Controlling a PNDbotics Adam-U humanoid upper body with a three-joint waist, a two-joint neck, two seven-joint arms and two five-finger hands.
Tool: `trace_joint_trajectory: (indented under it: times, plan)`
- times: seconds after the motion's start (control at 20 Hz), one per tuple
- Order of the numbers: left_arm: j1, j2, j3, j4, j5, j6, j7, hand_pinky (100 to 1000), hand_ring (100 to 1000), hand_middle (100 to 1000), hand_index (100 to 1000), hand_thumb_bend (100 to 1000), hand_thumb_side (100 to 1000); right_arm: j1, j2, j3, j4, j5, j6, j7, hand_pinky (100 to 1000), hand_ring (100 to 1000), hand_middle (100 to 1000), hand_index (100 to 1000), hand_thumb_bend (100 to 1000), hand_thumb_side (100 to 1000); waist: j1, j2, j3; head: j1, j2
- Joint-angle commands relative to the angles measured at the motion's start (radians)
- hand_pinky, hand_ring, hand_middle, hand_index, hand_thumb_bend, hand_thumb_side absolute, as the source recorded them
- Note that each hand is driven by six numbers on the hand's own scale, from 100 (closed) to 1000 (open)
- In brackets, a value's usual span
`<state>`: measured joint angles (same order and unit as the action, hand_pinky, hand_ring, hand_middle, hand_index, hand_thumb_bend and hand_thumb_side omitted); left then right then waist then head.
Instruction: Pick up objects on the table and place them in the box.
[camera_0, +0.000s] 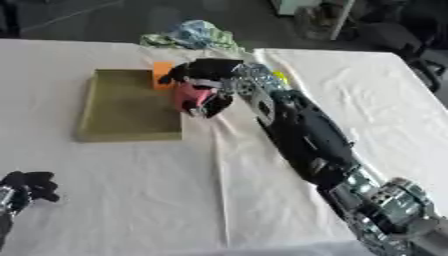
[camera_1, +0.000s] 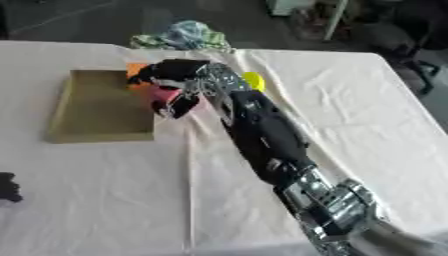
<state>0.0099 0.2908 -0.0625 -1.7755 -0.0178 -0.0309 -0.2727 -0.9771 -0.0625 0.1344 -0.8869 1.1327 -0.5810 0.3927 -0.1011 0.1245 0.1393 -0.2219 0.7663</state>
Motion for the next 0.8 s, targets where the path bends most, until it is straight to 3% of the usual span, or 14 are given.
trace_joint_trajectory:
  times: [0.05,0.25,0.6,0.7,0.8]
  plan:
    - [-0.015,0.013,-0.006,-0.016,0.004,-0.002,-0.008,798,574,576,735,100,1000,-0.034,0.018,-0.025,-0.013,0.028,0.023,-0.005,660,610,870,990,100,100,0.005,-0.013,0.015,-0.024,0.004]
    - [-0.02,0.016,-0.006,-0.017,0.005,-0.002,-0.01,798,573,576,736,100,1000,-0.036,0.046,-0.035,0.003,0.081,0.038,-0.013,693,686,882,998,100,100,0.002,-0.007,0.042,-0.044,0.004]
    - [-0.015,0.016,-0.009,-0.014,0.004,0.001,-0.012,798,573,575,736,100,1000,-0.011,0.058,-0.028,0.04,0.217,0.031,-0.048,755,785,904,1000,148,130,-0.007,-0.015,0.041,-0.049,0.004]
    - [-0.015,0.015,-0.009,-0.014,0.003,0.0,-0.014,799,573,575,736,100,1000,-0.008,0.062,-0.035,0.041,0.261,0.034,-0.079,764,804,907,1000,155,171,-0.006,-0.015,0.041,-0.049,0.004]
    - [-0.015,0.017,-0.007,-0.014,0.003,0.0,-0.013,799,573,575,736,100,1000,-0.005,0.065,-0.041,0.043,0.288,0.033,-0.11,770,822,908,1000,165,300,-0.004,-0.013,0.04,-0.05,0.004]
